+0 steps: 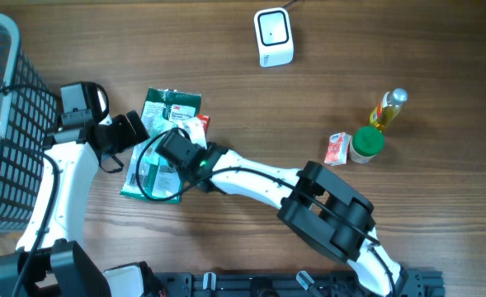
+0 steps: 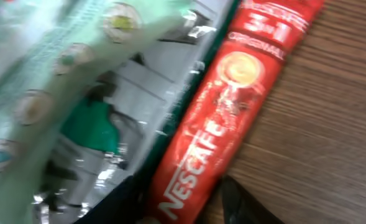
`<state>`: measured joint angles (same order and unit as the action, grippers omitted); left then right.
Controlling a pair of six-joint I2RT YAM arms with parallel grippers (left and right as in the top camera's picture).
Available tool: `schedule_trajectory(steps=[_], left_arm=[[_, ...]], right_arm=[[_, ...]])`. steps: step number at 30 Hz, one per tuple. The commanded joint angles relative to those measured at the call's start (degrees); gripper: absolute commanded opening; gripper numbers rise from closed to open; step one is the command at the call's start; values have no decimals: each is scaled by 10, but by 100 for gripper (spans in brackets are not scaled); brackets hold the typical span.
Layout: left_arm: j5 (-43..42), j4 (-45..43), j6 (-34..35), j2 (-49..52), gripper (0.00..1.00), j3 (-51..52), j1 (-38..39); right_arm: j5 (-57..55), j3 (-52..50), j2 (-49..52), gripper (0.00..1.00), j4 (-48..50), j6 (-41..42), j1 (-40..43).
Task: Scan the item barcode
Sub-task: 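Reach right gripper to the red Nescafe sachet by the glove pack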
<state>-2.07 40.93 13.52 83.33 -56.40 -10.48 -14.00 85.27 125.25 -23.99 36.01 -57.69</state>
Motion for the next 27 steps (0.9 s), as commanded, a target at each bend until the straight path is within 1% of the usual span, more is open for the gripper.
schedule_trajectory(steps=[1,6,10,12,15,17,20,25,26,27], left_arm=[[-5,0,-11,2,100,2,2],[-5,0,-11,2,100,2,2],[-5,0,-11,2,100,2,2],[-5,0,-11,2,100,2,2],[-5,0,-11,2,100,2,2],[-5,0,-11,2,100,2,2],[-5,0,-11,2,100,2,2],[-5,0,-11,2,100,2,2],[-5,0,-11,2,100,2,2],[-5,0,-11,2,100,2,2]], right_arm=[[29,-5,-7,41,-51,6,43],[160,-5,-28,43,-131,-5,120],[167,-5,-29,42,-227,-69,169],[167,-5,-29,41,-259,-96,184],[167,-5,-29,43,-284,-132,187],[167,-5,-29,47,-293,-147,188],[171,-5,-29,48,-299,-165,188],[171,-5,-29,47,-302,-166,188],[171,-5,-29,46,-303,-166,188],[171,-5,-29,41,-303,-165,188]])
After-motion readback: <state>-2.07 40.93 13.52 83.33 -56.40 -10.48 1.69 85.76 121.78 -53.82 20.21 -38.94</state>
